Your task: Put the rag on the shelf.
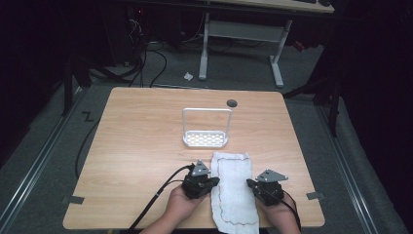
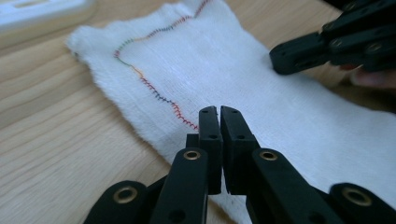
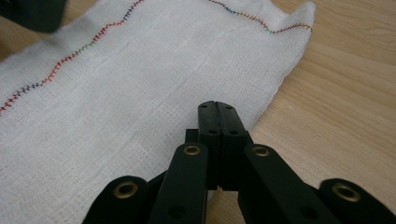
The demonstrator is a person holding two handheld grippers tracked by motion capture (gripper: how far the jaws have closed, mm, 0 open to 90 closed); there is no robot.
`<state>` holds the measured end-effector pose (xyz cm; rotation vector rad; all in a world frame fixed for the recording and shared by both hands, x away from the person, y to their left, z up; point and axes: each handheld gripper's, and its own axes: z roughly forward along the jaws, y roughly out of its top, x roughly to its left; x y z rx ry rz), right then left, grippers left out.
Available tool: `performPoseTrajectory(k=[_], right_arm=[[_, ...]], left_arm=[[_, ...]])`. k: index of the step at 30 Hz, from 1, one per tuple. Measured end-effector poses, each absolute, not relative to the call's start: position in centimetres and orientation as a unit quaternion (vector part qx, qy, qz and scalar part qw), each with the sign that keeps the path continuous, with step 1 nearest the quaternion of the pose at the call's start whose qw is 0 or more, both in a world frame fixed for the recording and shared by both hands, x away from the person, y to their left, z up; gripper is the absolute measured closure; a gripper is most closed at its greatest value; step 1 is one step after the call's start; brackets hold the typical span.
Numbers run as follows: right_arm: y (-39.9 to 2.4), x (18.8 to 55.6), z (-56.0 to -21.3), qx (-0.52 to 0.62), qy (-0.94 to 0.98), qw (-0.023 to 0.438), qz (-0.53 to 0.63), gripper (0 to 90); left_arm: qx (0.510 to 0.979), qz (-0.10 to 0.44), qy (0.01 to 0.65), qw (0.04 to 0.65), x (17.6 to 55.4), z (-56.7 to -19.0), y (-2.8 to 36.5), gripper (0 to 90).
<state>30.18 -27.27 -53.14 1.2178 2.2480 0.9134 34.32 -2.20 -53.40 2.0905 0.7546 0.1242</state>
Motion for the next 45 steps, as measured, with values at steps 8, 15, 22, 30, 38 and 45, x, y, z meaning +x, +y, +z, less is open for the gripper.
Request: performPoseTrajectory(k=[8,15,22,30,38,45], right_arm=[[-25.7,29.9,-53.2,0.410,0.823,0.201,0.339,90.0],[-21.8,29.5,-53.4,0.360,0.845,0.199,0.341,90.0],[-19.6,29.2,-53.5,0.328,0.856,0.194,0.350,90.0],[-19.8,29.4,-53.5,0.326,0.856,0.185,0.356,90.0],[-19.9,29.5,-53.6,0.323,0.856,0.180,0.361,89.8],[-20.1,29.6,-53.6,0.321,0.857,0.176,0.363,89.1]], left_arm=[[0.854,0.062,0.304,0.418,33.8,-53.6,-0.3,88.7],[0.848,0.062,0.322,0.417,32.4,-53.6,4.0,88.3],[0.847,0.071,0.327,0.413,31.0,-53.6,6.3,87.6],[0.803,0.128,0.378,0.442,35.3,-52.2,7.6,64.1],[0.795,0.128,0.419,0.419,39.1,-53.5,6.0,55.4],[0.796,0.131,0.419,0.417,38.9,-53.9,5.7,60.1]])
